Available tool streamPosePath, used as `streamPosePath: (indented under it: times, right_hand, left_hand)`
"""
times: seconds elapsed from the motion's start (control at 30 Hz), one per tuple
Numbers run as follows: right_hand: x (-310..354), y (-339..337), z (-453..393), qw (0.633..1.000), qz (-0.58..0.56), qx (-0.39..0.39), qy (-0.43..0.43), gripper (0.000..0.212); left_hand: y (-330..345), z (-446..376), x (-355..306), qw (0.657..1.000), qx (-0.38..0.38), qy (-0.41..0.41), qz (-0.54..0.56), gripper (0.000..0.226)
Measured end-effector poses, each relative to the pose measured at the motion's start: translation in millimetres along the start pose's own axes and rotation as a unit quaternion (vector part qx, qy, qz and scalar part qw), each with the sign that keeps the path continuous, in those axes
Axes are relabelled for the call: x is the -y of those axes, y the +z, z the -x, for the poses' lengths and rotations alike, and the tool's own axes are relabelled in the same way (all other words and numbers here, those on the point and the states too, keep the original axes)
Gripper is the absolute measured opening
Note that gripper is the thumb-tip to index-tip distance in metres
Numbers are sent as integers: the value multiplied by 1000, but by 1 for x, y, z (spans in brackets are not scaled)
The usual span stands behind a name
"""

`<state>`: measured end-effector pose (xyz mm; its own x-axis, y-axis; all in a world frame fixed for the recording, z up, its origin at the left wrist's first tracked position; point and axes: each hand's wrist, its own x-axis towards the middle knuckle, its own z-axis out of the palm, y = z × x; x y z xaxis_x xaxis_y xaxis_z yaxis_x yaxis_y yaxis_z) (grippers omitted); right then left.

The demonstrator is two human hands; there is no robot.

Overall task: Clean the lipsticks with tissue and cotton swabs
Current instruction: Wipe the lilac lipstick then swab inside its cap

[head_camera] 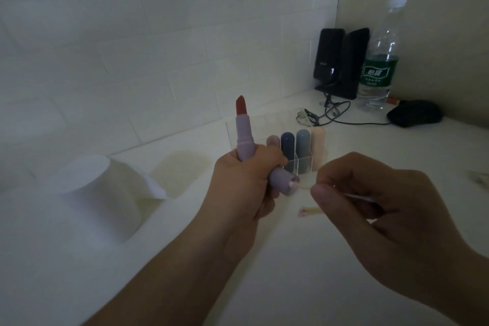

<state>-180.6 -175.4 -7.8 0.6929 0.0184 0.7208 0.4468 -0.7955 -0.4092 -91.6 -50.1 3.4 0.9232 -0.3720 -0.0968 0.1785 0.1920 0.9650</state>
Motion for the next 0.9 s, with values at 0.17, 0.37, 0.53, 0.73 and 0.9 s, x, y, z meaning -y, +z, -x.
streamPosePath:
  times: [0.17, 0.37, 0.53, 0.73, 0.9]
  right_hand:
    - [-2, 1, 1, 999, -14, 39, 23, 11]
    - [-2, -5, -2, 999, 9, 24, -34, 10]
    - [-8, -3, -1, 998, 39, 47, -10, 12]
    - [1, -2, -3, 999, -30, -27, 29, 36]
    - [6, 6, -6, 1000, 9, -26, 2, 46]
  left_hand:
    - [0, 1, 1, 1000, -2, 9, -23, 26]
    - [-2, 0, 0, 1000, -3, 15, -11, 24]
    - [-1, 0, 0, 1000, -4, 21, -17, 26]
    - [0, 1, 0, 1000, -8, 1, 4, 30]
    - [6, 6, 3, 1000, 11, -26, -8, 25]
